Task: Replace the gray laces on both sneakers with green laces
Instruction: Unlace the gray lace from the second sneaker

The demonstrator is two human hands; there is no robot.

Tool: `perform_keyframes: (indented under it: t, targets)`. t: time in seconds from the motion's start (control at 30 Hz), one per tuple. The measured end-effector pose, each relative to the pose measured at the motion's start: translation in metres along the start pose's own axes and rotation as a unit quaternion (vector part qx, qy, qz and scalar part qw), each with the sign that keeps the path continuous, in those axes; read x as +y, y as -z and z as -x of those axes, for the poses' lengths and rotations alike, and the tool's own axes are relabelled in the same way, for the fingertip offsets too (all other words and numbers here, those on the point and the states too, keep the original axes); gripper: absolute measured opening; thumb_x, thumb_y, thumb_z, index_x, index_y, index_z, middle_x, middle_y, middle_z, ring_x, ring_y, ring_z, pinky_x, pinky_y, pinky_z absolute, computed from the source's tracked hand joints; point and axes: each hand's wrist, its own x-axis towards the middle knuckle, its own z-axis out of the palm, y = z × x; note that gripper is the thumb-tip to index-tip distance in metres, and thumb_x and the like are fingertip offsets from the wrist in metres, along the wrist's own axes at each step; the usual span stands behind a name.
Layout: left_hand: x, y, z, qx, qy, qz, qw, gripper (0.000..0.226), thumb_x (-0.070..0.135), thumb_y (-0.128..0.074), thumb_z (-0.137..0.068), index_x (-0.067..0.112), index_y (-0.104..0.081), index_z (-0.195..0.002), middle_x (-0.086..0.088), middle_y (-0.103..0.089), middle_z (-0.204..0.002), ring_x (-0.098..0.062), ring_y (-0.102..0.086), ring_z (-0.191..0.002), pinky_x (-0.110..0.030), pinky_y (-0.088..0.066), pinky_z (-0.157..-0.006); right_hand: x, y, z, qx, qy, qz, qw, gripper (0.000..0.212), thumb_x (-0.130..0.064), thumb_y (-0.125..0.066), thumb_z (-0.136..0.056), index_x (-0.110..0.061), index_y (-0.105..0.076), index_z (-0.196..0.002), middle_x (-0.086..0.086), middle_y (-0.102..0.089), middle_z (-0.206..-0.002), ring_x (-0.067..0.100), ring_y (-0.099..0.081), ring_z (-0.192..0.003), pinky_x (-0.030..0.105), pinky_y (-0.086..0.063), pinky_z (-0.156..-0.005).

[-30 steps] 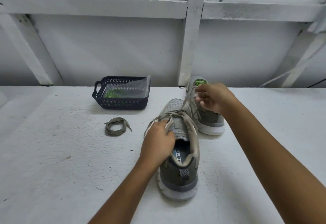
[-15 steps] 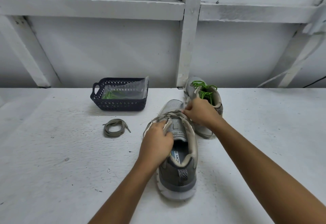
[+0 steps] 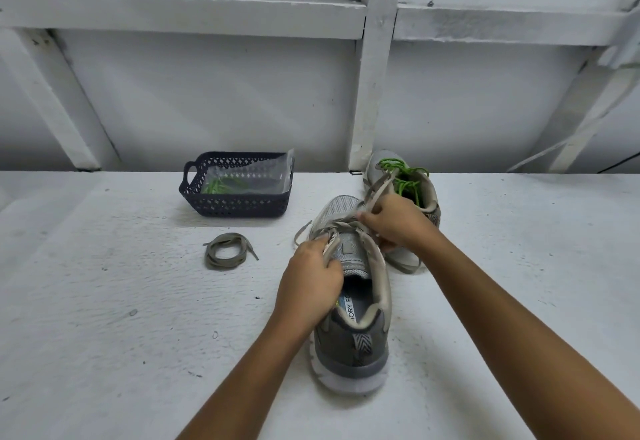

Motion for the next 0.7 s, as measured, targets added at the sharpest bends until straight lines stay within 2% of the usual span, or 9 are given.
perform_keyframes:
  t: [0.07,0.1,0.2,0.3,0.37,0.43,0.53,0.63,0.7]
  targets:
    - [0.0,0.0,0.0,-0.001,0.001,0.0,1.0,0.042,0.014,-0.045,-0.091,0.017,-0.05,-0.133,-0.007,-0.051,-0.13,-0.025,-0.05,-0.114,-0.029,-0.039,-0.088,0.002,-0.004,-0.002,0.021,0.026,0.059,0.998,0.039,-0.025,-0.057,-0.093,-0.008,-0.052,-0.058,0.007,-0.056,-0.056,0.022,-0.057,-0.056,0.024,-0.04,-0.046]
    - [0.0,0.0,0.0,-0.001,0.004,0.001,1.0,0.044,0.014,-0.045,-0.091,0.018,-0.049,-0.135,-0.007,-0.05,-0.132,-0.025,-0.049,-0.117,-0.029,-0.039,-0.091,0.002,-0.004,-0.003,0.037,0.035,0.048,0.998,0.037,-0.021,-0.056,-0.093,-0.008,-0.053,-0.059,0.009,-0.058,-0.06,0.024,-0.059,-0.061,0.026,-0.045,-0.051]
    - [-0.002,-0.001,0.0,-0.002,0.005,0.002,1.0,0.045,0.014,-0.046,-0.091,0.017,-0.049,-0.136,-0.007,-0.05,-0.134,-0.025,-0.049,-0.118,-0.03,-0.039,-0.095,0.0,0.005,-0.008,0.115,0.018,-0.104,0.988,0.026,-0.016,-0.046,-0.097,-0.008,-0.055,-0.074,0.016,-0.067,-0.075,0.031,-0.067,-0.07,0.044,-0.058,-0.065]
    - [-0.002,-0.002,-0.001,0.0,0.005,0.004,1.0,0.045,0.014,-0.046,-0.091,0.017,-0.049,-0.136,-0.007,-0.051,-0.133,-0.025,-0.05,-0.117,-0.031,-0.039,-0.094,-0.004,0.021,-0.01,0.207,0.005,-0.21,0.956,0.029,-0.022,-0.037,-0.099,-0.013,-0.051,-0.075,0.008,-0.065,-0.064,0.028,-0.068,-0.063,0.049,-0.058,-0.066]
    - [-0.002,-0.002,-0.001,0.0,0.005,0.001,1.0,0.047,0.015,-0.046,-0.091,0.018,-0.047,-0.138,-0.006,-0.049,-0.136,-0.025,-0.048,-0.12,-0.031,-0.038,-0.096,-0.008,0.022,-0.006,0.191,0.001,-0.218,0.957,0.031,-0.027,-0.037,-0.1,-0.013,-0.052,-0.076,0.007,-0.063,-0.062,0.028,-0.068,-0.062,0.051,-0.058,-0.067]
    - [-0.002,-0.002,-0.001,-0.001,0.004,0.002,1.0,0.048,0.014,-0.045,-0.091,0.018,-0.046,-0.139,-0.006,-0.049,-0.136,-0.024,-0.047,-0.121,-0.031,-0.038,-0.096,-0.009,0.014,-0.001,0.116,-0.019,-0.19,0.975,0.035,-0.031,-0.041,-0.099,-0.004,-0.056,-0.084,0.012,-0.064,-0.07,0.03,-0.067,-0.063,0.05,-0.058,-0.067]
    - [-0.003,-0.002,-0.002,0.0,0.004,0.003,1.0,0.047,0.014,-0.045,-0.09,0.018,-0.047,-0.138,-0.006,-0.05,-0.135,-0.025,-0.048,-0.12,-0.031,-0.039,-0.096,-0.004,0.001,0.001,0.029,-0.01,-0.042,0.999,0.038,-0.031,-0.053,-0.095,0.003,-0.061,-0.08,0.015,-0.065,-0.074,0.031,-0.067,-0.071,0.04,-0.057,-0.069]
    - [-0.003,-0.003,-0.002,0.001,0.003,0.001,1.0,0.047,0.014,-0.046,-0.089,0.017,-0.049,-0.136,-0.007,-0.052,-0.133,-0.025,-0.049,-0.118,-0.032,-0.04,-0.096,0.001,-0.006,-0.001,0.04,0.004,0.037,0.999,0.031,-0.023,-0.057,-0.093,-0.007,-0.053,-0.066,0.006,-0.055,-0.063,0.025,-0.057,-0.071,0.025,-0.041,-0.052]
    - [-0.003,-0.003,-0.002,0.002,0.0,0.003,1.0,0.046,0.014,-0.046,-0.089,0.017,-0.05,-0.135,-0.007,-0.053,-0.131,-0.025,-0.05,-0.117,-0.032,-0.04,-0.094,0.002,-0.005,-0.004,0.071,0.006,-0.018,0.997,0.027,-0.019,-0.054,-0.094,-0.002,-0.059,-0.074,0.011,-0.062,-0.071,0.027,-0.061,-0.072,0.031,-0.051,-0.06]
